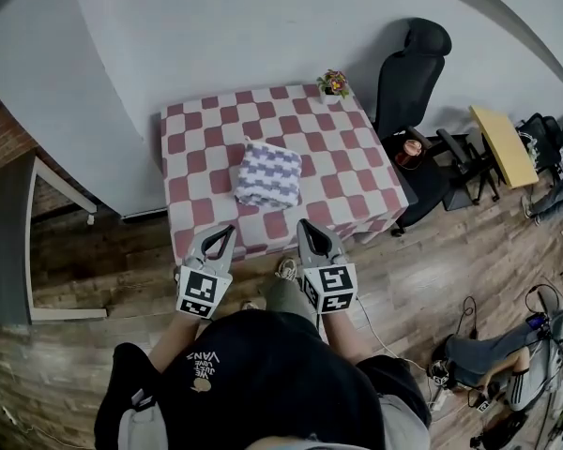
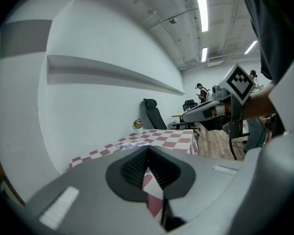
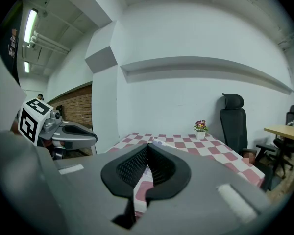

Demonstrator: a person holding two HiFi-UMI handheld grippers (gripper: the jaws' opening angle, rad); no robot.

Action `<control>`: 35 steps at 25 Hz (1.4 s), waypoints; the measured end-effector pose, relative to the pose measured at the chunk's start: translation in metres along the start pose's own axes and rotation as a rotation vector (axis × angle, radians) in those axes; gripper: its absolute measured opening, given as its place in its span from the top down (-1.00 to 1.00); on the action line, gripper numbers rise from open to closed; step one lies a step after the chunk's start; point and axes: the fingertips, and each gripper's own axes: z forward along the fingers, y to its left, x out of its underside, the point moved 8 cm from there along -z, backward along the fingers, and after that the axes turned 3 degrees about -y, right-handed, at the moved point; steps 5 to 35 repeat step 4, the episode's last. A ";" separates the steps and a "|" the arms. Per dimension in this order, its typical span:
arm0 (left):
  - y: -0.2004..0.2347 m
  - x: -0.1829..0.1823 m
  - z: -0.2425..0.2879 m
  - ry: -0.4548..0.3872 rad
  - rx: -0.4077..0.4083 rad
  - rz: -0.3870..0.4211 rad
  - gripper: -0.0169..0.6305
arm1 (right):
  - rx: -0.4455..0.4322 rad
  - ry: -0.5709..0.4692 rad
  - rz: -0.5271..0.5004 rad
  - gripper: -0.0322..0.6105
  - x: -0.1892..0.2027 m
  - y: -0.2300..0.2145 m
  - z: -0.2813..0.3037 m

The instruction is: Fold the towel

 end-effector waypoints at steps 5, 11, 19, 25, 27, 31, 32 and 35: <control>0.002 0.001 0.004 0.003 0.001 0.004 0.94 | 0.007 -0.005 0.003 0.89 -0.001 -0.002 0.003; 0.002 0.001 0.004 0.003 0.001 0.004 0.94 | 0.007 -0.005 0.003 0.89 -0.001 -0.002 0.003; 0.002 0.001 0.004 0.003 0.001 0.004 0.94 | 0.007 -0.005 0.003 0.89 -0.001 -0.002 0.003; 0.002 0.001 0.004 0.003 0.001 0.004 0.94 | 0.007 -0.005 0.003 0.89 -0.001 -0.002 0.003; 0.002 0.001 0.004 0.003 0.001 0.004 0.94 | 0.007 -0.005 0.003 0.89 -0.001 -0.002 0.003; 0.002 0.001 0.004 0.003 0.001 0.004 0.94 | 0.007 -0.005 0.003 0.89 -0.001 -0.002 0.003; 0.002 0.001 0.004 0.003 0.001 0.004 0.94 | 0.007 -0.005 0.003 0.89 -0.001 -0.002 0.003; 0.002 0.001 0.004 0.003 0.001 0.004 0.94 | 0.007 -0.005 0.003 0.89 -0.001 -0.002 0.003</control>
